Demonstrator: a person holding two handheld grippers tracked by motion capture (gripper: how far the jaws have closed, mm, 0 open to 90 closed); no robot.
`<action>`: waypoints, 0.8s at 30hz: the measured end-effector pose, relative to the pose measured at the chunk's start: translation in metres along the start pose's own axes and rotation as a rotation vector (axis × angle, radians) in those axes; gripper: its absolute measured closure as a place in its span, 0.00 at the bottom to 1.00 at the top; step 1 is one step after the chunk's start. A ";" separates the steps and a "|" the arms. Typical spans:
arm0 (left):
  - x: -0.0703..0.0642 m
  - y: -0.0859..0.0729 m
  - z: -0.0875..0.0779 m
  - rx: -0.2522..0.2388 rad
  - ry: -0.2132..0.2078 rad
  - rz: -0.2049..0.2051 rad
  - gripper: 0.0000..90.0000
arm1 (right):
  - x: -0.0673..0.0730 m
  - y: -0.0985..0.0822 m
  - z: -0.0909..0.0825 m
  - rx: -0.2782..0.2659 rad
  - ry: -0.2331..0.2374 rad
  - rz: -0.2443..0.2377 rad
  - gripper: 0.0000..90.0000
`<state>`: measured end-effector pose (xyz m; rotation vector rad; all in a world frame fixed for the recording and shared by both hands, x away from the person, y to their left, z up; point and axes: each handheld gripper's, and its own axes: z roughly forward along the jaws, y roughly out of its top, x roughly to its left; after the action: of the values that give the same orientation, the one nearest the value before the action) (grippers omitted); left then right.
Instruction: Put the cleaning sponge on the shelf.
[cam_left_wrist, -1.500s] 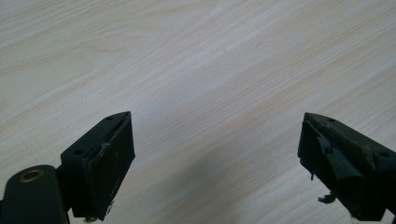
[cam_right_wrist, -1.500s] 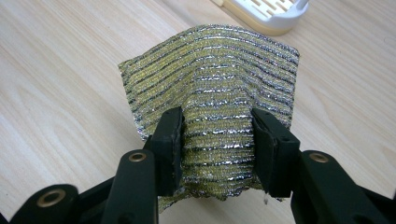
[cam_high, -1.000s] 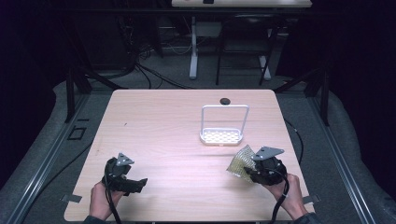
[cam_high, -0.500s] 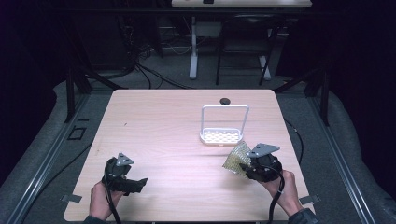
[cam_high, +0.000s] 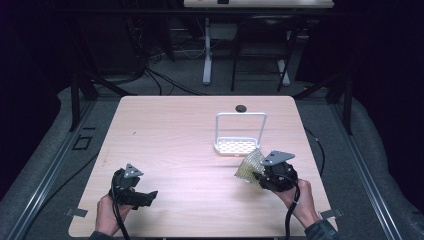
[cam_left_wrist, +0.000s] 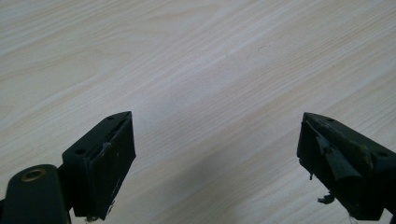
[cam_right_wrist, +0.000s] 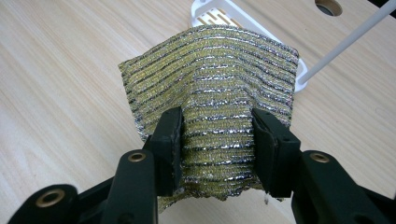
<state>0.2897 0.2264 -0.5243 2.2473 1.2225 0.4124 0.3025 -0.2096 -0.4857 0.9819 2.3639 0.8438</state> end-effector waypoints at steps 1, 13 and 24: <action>0.000 0.000 0.000 -0.004 0.002 -0.006 0.13 | 0.000 0.001 0.001 0.002 0.002 0.003 0.63; -0.001 0.000 0.000 -0.008 -0.004 -0.001 0.13 | 0.001 0.011 0.013 -0.001 0.003 -0.003 0.63; -0.001 0.000 0.000 -0.010 -0.014 0.005 0.12 | -0.002 0.023 0.026 -0.009 -0.007 -0.001 0.62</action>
<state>0.2892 0.2260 -0.5242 2.2415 1.2056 0.4030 0.3306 -0.1885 -0.4886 0.9788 2.3529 0.8485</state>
